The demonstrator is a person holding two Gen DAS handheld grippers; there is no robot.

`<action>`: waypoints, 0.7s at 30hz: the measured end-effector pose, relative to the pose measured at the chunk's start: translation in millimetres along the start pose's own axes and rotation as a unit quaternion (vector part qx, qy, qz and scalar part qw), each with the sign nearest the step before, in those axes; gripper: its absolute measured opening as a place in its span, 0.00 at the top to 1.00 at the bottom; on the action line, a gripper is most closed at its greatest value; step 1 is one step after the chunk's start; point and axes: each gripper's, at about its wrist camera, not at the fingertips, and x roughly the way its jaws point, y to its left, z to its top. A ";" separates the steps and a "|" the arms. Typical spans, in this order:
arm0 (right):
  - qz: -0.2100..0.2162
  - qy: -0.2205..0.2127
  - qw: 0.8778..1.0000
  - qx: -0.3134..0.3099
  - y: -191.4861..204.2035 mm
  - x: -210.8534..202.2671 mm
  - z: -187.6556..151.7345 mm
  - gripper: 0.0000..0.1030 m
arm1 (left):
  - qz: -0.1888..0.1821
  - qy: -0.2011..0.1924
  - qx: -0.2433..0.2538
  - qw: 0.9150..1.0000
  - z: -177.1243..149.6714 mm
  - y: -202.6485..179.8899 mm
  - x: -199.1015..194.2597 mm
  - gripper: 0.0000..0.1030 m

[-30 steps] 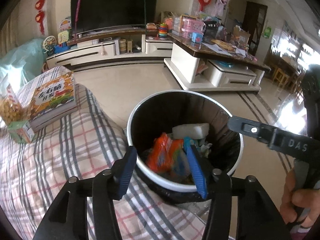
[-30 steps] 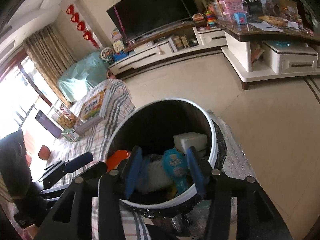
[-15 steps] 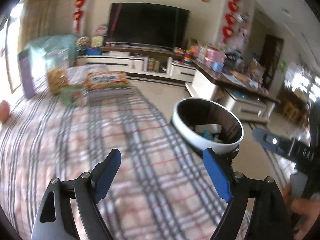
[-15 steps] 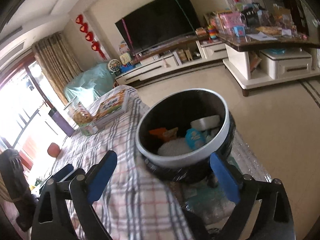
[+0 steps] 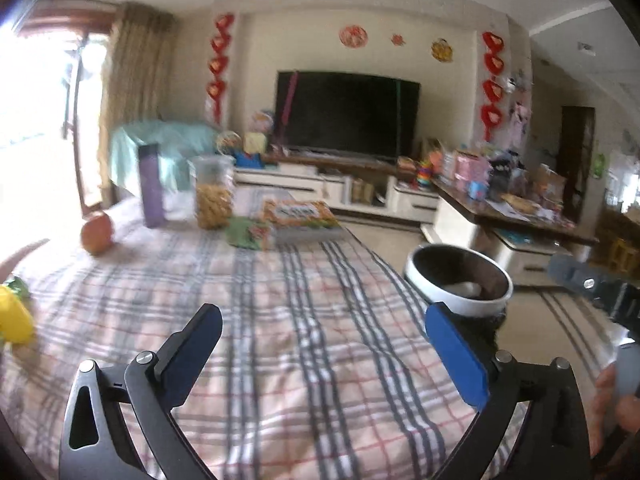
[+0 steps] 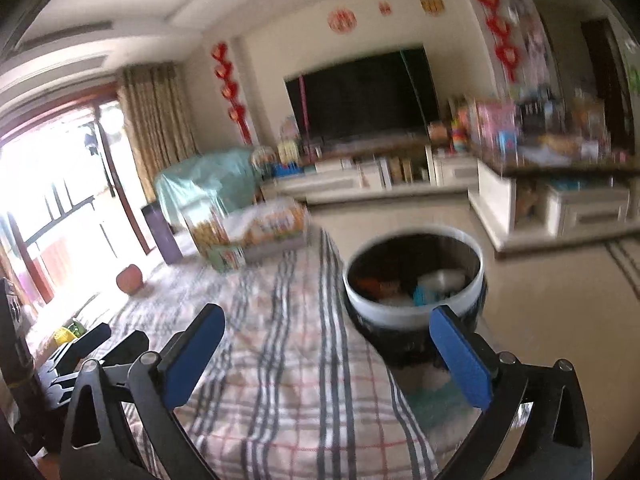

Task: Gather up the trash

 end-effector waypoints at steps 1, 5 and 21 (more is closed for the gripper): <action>-0.003 -0.009 1.000 -0.006 3.3 -3.9 -0.7 0.00 | 0.007 -0.004 0.000 1.000 -2.6 -0.2 -4.4 0.01; -0.033 -0.032 0.999 -0.028 10.4 -5.9 -11.9 0.00 | 0.024 -0.021 0.002 0.999 -17.1 -5.4 -22.1 0.00; -0.058 -0.057 0.995 -0.060 15.8 1.0 -50.9 0.00 | 0.060 -0.055 0.020 0.996 -49.9 -15.5 -12.1 0.00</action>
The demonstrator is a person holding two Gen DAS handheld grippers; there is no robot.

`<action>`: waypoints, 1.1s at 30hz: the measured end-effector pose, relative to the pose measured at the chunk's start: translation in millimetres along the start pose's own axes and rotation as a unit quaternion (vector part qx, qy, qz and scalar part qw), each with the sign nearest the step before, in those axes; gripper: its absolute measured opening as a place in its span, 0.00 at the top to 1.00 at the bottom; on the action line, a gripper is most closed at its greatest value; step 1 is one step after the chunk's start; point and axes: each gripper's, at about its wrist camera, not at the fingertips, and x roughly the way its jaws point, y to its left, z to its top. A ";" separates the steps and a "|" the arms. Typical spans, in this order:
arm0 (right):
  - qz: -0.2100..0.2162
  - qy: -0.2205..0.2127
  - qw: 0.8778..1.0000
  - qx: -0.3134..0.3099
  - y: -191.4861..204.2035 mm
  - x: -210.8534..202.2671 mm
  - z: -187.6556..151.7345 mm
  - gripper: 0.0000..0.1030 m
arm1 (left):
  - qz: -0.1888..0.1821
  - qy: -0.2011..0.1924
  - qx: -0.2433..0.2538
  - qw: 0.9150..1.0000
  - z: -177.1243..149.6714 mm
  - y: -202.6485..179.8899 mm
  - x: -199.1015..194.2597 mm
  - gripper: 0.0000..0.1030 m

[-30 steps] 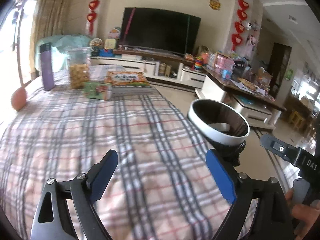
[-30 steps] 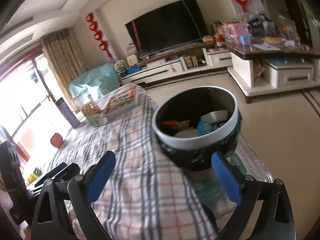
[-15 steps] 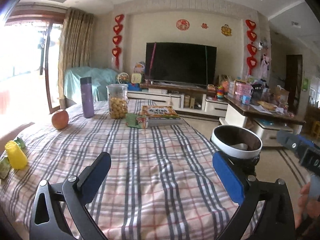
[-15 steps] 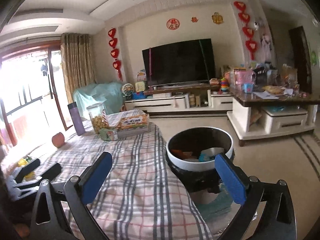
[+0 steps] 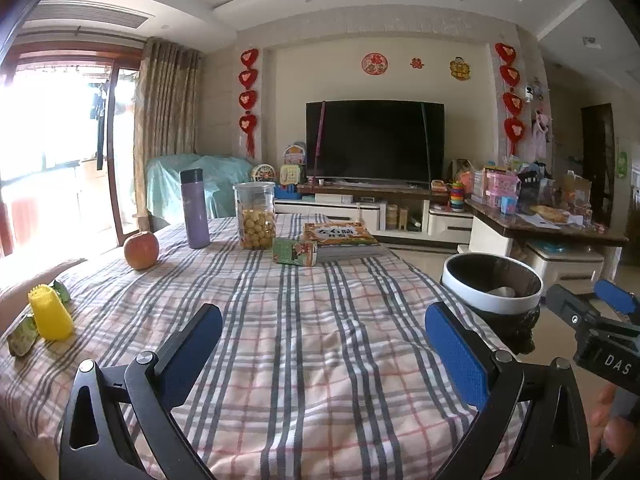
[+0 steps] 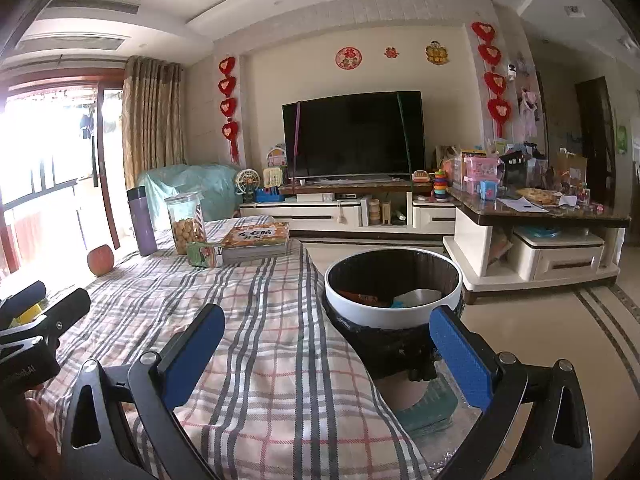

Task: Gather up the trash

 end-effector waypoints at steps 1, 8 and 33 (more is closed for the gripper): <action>0.001 0.001 1.000 0.001 0.0 -0.4 -0.6 0.00 | -0.001 0.000 0.000 1.000 0.5 0.2 0.5 0.00; 0.003 -0.001 1.000 -0.001 -0.1 -1.9 0.3 0.00 | -0.005 -0.002 0.004 1.000 0.1 -0.3 2.2 0.00; 0.016 -0.005 1.000 -0.004 3.3 -6.4 1.8 0.00 | -0.011 -0.002 0.006 1.000 0.1 1.0 -3.5 0.01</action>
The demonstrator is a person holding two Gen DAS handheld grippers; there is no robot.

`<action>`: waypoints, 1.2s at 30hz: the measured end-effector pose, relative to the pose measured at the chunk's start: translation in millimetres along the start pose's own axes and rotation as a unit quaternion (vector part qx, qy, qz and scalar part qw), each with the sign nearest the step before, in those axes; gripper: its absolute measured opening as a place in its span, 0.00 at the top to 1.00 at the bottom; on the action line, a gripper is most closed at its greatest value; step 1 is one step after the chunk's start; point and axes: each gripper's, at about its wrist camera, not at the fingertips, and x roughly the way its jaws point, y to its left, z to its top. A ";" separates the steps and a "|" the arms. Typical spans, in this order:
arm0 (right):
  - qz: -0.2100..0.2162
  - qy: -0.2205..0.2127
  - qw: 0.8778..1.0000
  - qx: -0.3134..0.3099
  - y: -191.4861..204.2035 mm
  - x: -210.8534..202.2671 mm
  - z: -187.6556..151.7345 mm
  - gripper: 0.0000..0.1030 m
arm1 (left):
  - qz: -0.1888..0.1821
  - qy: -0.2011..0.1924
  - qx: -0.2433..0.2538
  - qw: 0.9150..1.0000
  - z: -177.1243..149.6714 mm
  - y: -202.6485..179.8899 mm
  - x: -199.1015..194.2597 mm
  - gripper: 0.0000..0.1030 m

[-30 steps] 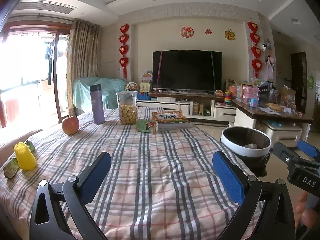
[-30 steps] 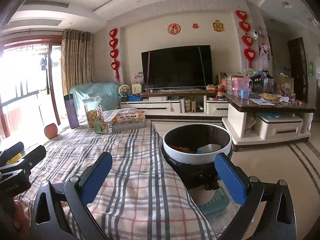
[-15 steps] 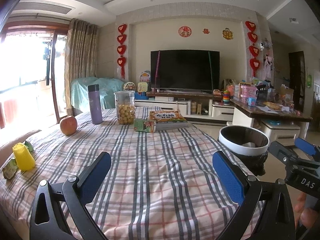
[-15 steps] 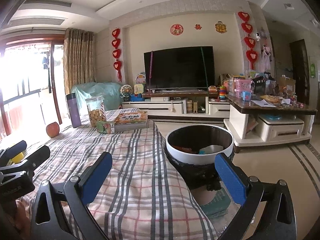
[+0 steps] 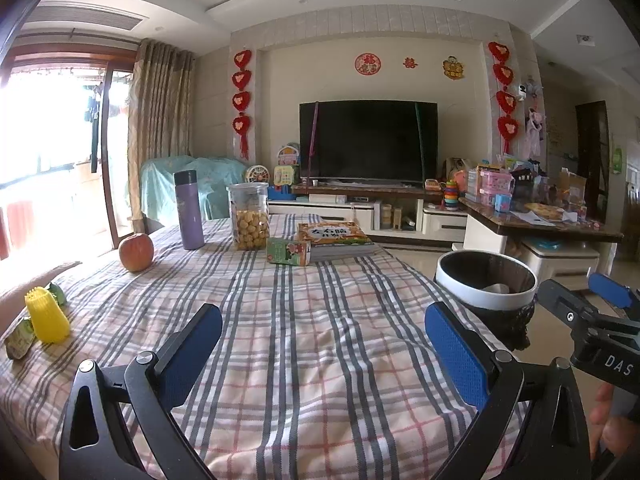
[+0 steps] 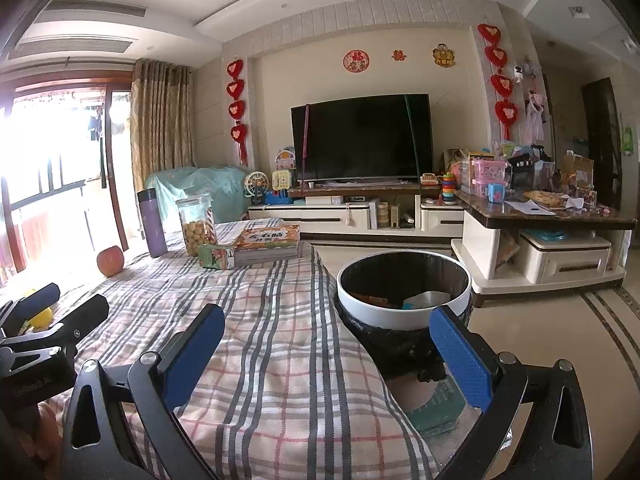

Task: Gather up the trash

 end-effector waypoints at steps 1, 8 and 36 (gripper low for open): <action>0.000 0.001 1.000 0.000 0.0 0.1 0.1 0.00 | 0.000 0.000 0.000 1.000 0.0 0.0 -0.1 0.01; 0.000 0.002 1.000 0.000 0.3 0.0 -0.1 0.00 | -0.002 0.001 0.000 1.000 0.9 1.1 -0.9 0.01; 0.003 0.002 1.000 0.002 4.7 0.3 0.3 0.00 | -0.005 -0.001 0.008 1.000 -1.5 1.8 -1.8 0.00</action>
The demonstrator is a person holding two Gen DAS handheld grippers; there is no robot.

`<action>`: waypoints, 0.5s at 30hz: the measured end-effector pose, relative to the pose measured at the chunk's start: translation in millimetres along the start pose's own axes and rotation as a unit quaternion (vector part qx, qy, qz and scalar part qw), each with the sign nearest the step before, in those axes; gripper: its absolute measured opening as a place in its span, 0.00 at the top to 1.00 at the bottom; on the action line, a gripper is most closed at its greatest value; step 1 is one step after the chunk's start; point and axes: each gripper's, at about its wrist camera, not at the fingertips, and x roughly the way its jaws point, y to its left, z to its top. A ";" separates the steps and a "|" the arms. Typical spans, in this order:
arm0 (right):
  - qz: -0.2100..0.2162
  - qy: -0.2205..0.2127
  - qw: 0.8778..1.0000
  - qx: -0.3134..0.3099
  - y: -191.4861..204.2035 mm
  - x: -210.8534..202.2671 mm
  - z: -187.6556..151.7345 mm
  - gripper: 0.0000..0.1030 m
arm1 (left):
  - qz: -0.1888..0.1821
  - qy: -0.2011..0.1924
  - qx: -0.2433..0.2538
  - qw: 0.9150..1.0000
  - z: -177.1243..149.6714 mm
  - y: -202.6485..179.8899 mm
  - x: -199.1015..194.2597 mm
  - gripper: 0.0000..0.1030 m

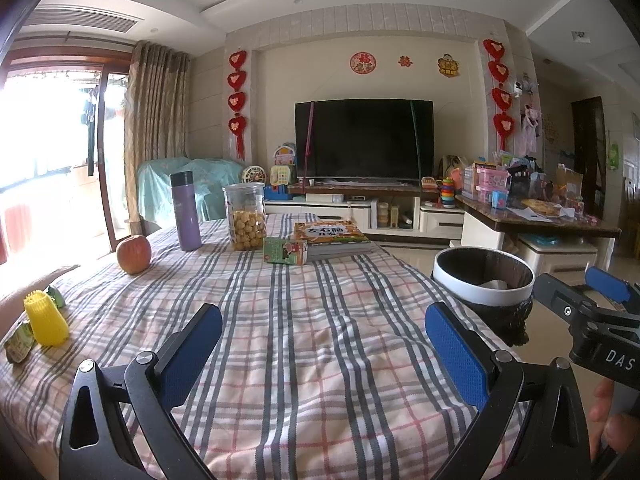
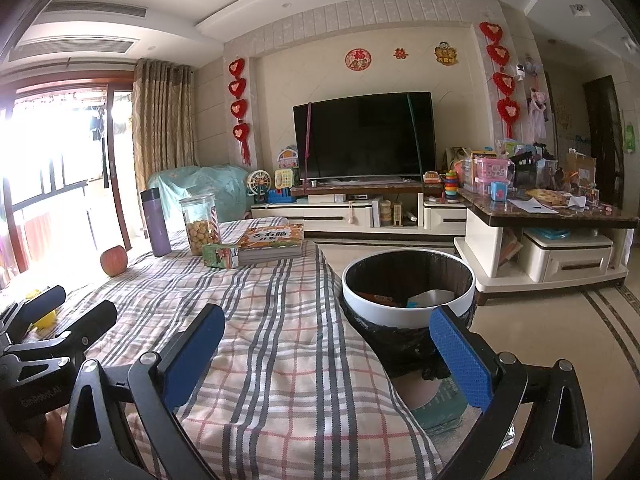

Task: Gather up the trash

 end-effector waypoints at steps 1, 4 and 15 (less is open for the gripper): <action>0.000 0.000 1.000 0.000 1.1 -0.5 0.2 0.00 | 0.000 0.000 0.000 1.000 0.0 0.6 -0.3 0.00; 0.001 0.000 1.000 0.000 2.5 -0.4 -0.3 0.00 | 0.000 0.000 0.000 1.000 0.1 -0.4 -0.1 0.00; 0.001 0.001 1.000 0.001 1.3 0.3 -0.2 0.00 | -0.001 0.003 -0.002 1.000 -2.4 0.1 0.0 0.00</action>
